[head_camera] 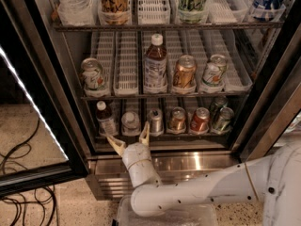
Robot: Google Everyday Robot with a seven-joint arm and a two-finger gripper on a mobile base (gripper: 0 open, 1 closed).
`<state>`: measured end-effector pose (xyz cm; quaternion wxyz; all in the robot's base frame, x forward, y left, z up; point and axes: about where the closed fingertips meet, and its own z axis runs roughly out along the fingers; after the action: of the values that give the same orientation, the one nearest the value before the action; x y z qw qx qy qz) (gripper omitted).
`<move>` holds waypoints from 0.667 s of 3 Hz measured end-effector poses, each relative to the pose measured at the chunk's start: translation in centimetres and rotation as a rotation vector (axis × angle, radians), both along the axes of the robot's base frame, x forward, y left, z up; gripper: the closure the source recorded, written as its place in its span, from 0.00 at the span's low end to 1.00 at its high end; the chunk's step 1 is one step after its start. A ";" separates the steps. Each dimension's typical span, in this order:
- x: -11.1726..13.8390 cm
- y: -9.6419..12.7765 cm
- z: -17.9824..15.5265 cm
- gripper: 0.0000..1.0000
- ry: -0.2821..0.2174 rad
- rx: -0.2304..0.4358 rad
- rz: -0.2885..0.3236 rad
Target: Pick water bottle from bottom shelf of fridge
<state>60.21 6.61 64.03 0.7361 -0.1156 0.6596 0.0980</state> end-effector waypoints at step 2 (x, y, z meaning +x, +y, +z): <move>0.1 -0.4 -0.1 0.18 -0.015 -0.001 -0.041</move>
Offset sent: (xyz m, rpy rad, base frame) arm 0.0003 -0.0072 -0.0028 -0.0026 -0.0206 -0.0653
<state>60.30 6.22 63.95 0.7427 -0.1032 0.6565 0.0817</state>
